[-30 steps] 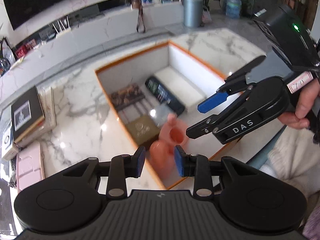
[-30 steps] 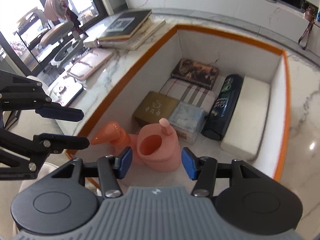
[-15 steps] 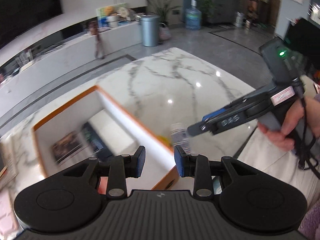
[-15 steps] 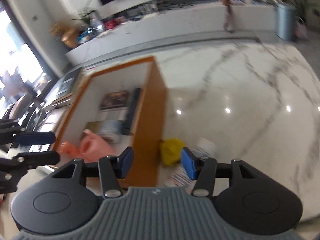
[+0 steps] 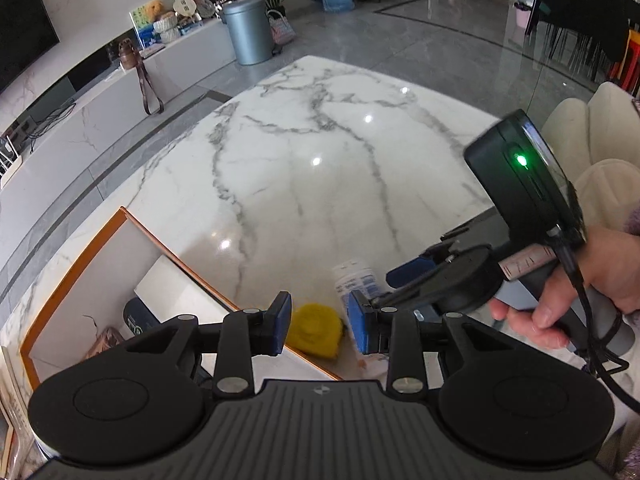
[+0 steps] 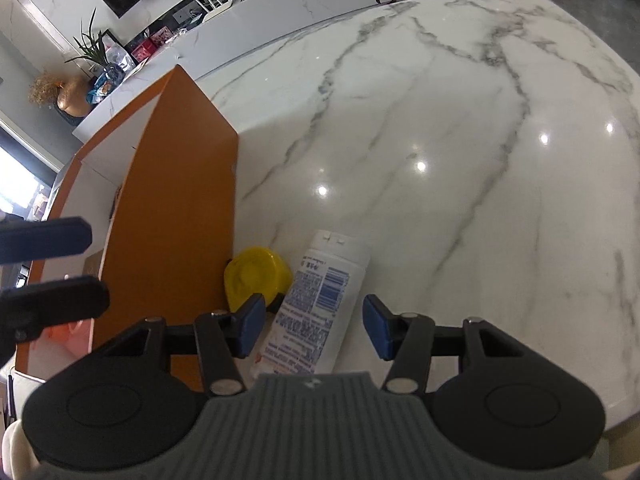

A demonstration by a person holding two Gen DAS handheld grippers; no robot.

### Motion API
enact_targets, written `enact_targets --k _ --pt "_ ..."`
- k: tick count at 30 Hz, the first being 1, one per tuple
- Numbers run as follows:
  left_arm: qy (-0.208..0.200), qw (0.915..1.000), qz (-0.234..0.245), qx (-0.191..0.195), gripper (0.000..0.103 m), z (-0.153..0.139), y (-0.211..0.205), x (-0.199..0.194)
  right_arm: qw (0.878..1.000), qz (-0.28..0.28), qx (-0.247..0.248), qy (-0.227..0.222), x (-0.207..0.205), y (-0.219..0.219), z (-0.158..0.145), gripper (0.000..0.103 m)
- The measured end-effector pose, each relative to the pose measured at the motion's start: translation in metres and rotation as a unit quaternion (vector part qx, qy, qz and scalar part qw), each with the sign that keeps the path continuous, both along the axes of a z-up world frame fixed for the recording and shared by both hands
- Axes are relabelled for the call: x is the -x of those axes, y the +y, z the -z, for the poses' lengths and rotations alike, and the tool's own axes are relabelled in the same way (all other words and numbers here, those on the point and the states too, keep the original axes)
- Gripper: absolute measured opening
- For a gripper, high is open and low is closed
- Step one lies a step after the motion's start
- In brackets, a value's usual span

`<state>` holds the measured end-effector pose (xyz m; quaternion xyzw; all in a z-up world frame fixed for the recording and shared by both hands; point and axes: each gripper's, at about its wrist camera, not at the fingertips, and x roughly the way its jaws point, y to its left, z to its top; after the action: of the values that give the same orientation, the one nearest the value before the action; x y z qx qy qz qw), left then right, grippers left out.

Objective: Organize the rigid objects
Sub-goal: 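Grasp the yellow tape measure with left tool while right grasps white bottle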

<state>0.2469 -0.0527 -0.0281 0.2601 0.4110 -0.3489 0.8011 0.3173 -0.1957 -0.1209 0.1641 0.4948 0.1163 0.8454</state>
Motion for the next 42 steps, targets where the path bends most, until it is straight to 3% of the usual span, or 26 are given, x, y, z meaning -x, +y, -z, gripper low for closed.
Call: enact_targets --k 4,9,11,12,19,24,27,31,42 --pt "0.005 1.0000 -0.003 -0.002 0.037 0.006 -0.002 -0.014 1.000 -0.014 0.012 0.004 -0.009 0.008 0.013 0.057" --pt "0.013 0.9999 0.003 -0.008 0.038 0.011 -0.006 -0.023 0.997 -0.046 0.056 -0.028 -0.011 0.022 0.014 0.057" --pt "0.016 0.9996 0.010 -0.019 0.038 0.014 -0.010 -0.026 0.995 -0.059 0.072 -0.034 -0.012 0.026 0.014 0.054" --pt "0.018 0.9994 0.015 -0.024 0.038 0.014 -0.011 -0.026 0.993 -0.067 0.089 -0.036 -0.012 0.028 0.014 0.048" --pt "0.035 0.9930 0.073 -0.086 0.046 0.023 -0.030 -0.025 0.994 -0.056 0.093 -0.018 -0.014 0.011 0.012 0.048" --pt "0.059 0.9797 0.118 -0.151 0.049 0.043 -0.048 -0.027 0.997 -0.022 0.078 -0.003 -0.018 -0.009 0.012 0.048" --pt "0.072 0.9705 0.136 -0.186 0.057 0.058 -0.058 -0.031 0.997 -0.017 0.069 0.000 -0.016 -0.016 0.011 0.048" --pt "0.089 0.9598 0.144 -0.224 0.063 0.075 -0.070 -0.038 0.996 -0.012 0.088 -0.005 -0.014 -0.020 0.010 0.048" --pt "0.153 0.9250 0.149 -0.314 0.068 0.119 -0.086 -0.063 0.999 -0.011 0.041 -0.012 -0.016 -0.034 0.012 0.048"
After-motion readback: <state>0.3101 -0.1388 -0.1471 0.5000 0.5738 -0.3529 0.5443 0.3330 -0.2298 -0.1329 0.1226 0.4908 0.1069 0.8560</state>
